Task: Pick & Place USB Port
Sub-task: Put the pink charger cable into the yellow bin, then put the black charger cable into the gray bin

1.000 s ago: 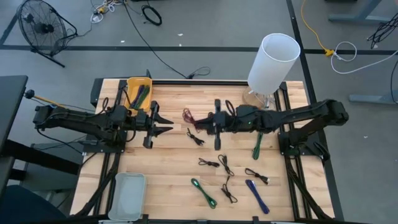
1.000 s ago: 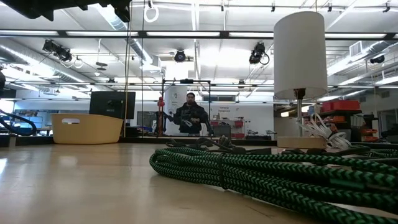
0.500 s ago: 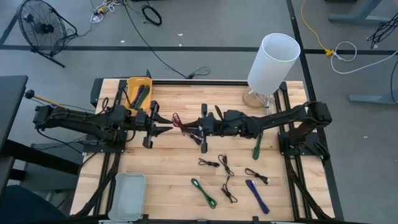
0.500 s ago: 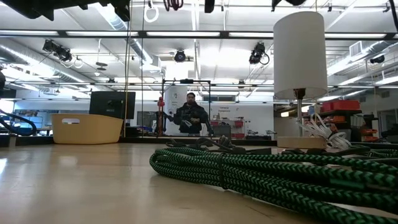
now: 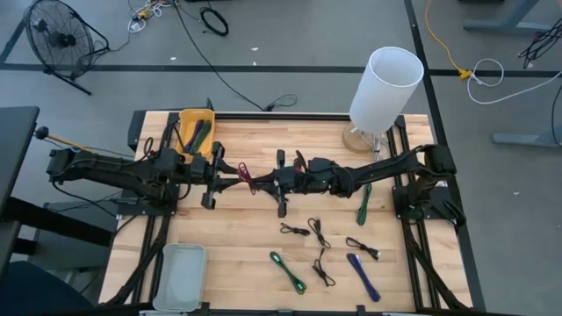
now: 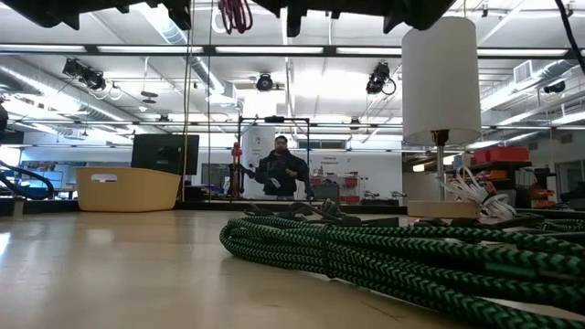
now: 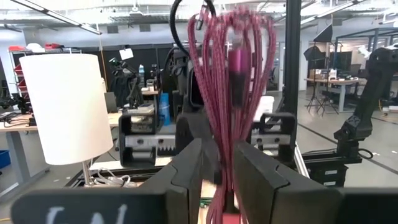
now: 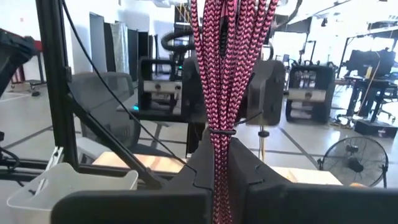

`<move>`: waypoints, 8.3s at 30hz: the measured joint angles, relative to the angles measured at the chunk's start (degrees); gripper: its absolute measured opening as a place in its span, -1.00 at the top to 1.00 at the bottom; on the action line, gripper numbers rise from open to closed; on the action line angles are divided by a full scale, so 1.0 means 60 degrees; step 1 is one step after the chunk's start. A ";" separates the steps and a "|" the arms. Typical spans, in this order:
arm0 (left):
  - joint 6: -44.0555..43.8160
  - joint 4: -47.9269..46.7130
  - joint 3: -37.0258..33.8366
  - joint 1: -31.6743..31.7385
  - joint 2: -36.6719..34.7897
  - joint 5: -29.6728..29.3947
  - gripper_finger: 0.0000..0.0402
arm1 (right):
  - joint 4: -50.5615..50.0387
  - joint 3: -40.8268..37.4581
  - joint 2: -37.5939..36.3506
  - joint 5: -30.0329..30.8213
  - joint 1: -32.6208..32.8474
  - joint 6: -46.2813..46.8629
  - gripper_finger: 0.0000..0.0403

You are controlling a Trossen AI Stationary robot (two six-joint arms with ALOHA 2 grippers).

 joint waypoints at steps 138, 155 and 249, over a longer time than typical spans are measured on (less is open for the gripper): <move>-0.2510 -1.0609 0.2528 0.8120 0.3814 -0.6825 0.97 | -0.1062 0.0004 0.0055 0.0000 -0.0162 0.0271 0.55; -0.1915 -1.0392 0.2528 0.8120 0.3825 -0.7009 0.11 | -0.1062 0.0004 0.0055 0.0000 -0.0159 0.0269 0.55; -0.0503 -0.1107 -0.1508 -0.0747 -0.1767 -0.1186 0.11 | -1.1211 0.0006 0.0061 -0.0048 -0.2893 0.5620 0.28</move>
